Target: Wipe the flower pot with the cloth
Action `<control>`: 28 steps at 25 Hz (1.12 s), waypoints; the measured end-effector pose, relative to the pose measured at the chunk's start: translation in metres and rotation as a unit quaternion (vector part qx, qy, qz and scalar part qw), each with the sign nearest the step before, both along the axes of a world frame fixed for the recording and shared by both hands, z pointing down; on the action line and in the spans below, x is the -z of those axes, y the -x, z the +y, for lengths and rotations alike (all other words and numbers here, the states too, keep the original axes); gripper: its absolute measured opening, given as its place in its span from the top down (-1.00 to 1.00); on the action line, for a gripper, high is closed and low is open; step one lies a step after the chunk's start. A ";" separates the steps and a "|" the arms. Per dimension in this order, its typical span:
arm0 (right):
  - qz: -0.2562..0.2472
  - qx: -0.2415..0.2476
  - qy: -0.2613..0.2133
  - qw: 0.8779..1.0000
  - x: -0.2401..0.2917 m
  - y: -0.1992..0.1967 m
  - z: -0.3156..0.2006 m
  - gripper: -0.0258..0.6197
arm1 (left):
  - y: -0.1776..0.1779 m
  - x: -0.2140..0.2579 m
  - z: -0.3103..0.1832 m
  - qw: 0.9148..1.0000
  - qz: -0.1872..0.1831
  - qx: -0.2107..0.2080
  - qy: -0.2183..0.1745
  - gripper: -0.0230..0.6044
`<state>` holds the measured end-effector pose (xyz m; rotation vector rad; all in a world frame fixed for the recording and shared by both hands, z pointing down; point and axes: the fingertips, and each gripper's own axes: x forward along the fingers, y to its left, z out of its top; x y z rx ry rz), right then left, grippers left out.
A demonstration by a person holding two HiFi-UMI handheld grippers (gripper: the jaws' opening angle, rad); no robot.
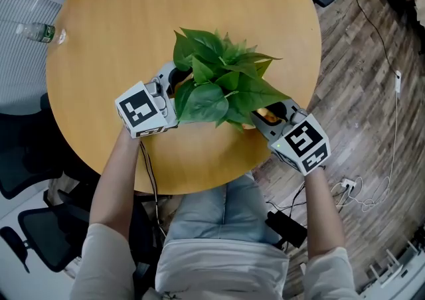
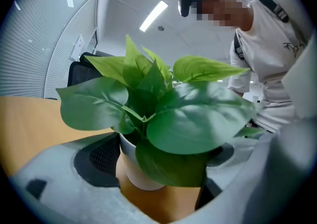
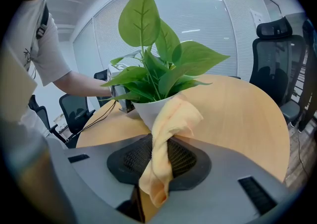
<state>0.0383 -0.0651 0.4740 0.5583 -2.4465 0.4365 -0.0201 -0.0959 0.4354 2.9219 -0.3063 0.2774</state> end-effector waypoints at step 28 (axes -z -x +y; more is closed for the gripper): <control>0.031 0.034 -0.078 0.996 0.012 -0.007 -0.037 0.66 | -0.017 -0.004 -0.001 0.980 -0.021 0.197 0.023 -0.61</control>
